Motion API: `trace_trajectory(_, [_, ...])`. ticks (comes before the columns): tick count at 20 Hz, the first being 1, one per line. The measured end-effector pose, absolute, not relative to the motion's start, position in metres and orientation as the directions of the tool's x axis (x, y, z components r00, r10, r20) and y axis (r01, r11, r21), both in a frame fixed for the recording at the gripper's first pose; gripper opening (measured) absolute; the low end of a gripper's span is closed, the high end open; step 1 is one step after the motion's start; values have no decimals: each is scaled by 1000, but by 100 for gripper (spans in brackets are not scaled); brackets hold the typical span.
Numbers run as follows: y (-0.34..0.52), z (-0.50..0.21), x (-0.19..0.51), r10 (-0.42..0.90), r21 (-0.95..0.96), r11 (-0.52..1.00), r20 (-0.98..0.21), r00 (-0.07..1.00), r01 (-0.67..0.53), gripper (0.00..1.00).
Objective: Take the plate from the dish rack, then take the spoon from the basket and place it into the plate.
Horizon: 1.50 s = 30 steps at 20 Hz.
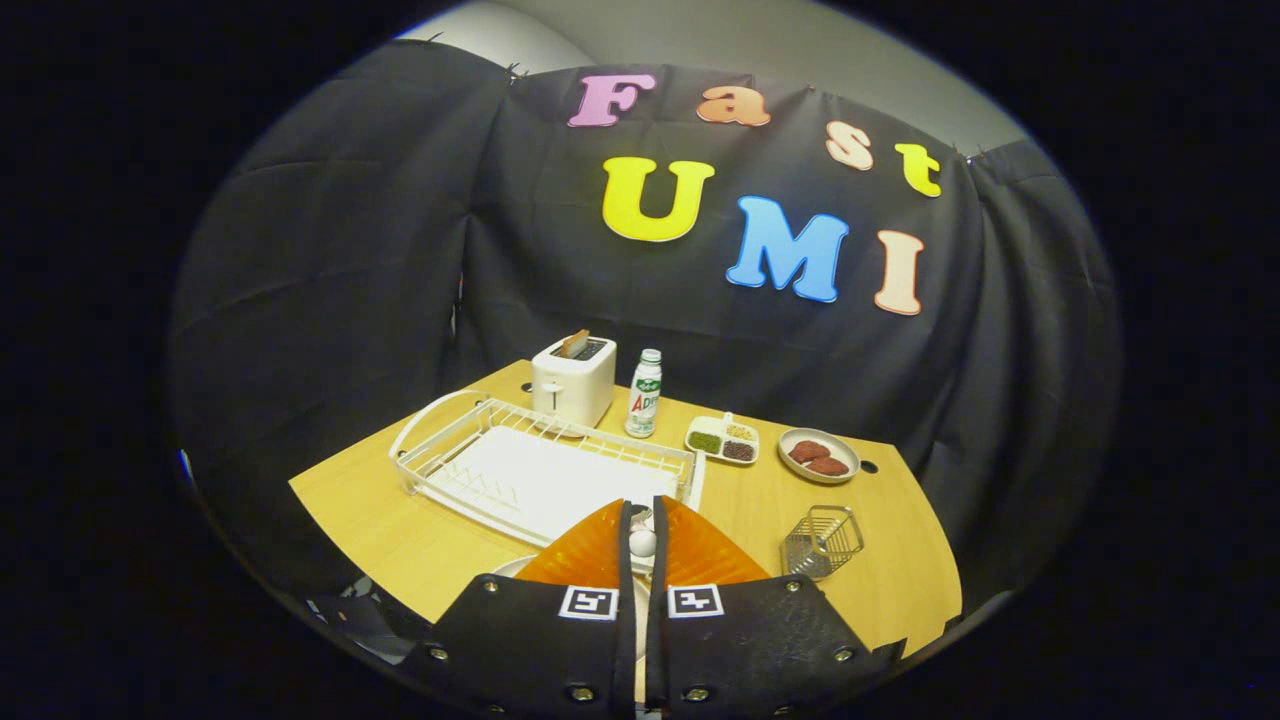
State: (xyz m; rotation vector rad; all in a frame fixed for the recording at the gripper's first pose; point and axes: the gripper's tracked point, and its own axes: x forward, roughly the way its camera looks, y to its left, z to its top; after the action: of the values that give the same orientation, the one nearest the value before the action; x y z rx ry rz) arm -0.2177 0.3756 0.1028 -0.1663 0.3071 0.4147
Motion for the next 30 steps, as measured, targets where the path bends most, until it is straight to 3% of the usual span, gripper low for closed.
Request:
trace_trajectory(7, [400,58,-250,448,-63,856,-404,798,-513,4])
trace_trajectory(22, [399,5,-244,439,-39,855,-473,763,-517,4])
trace_trajectory(30, [395,-13,-239,437,-29,854,-504,745,-520,15])
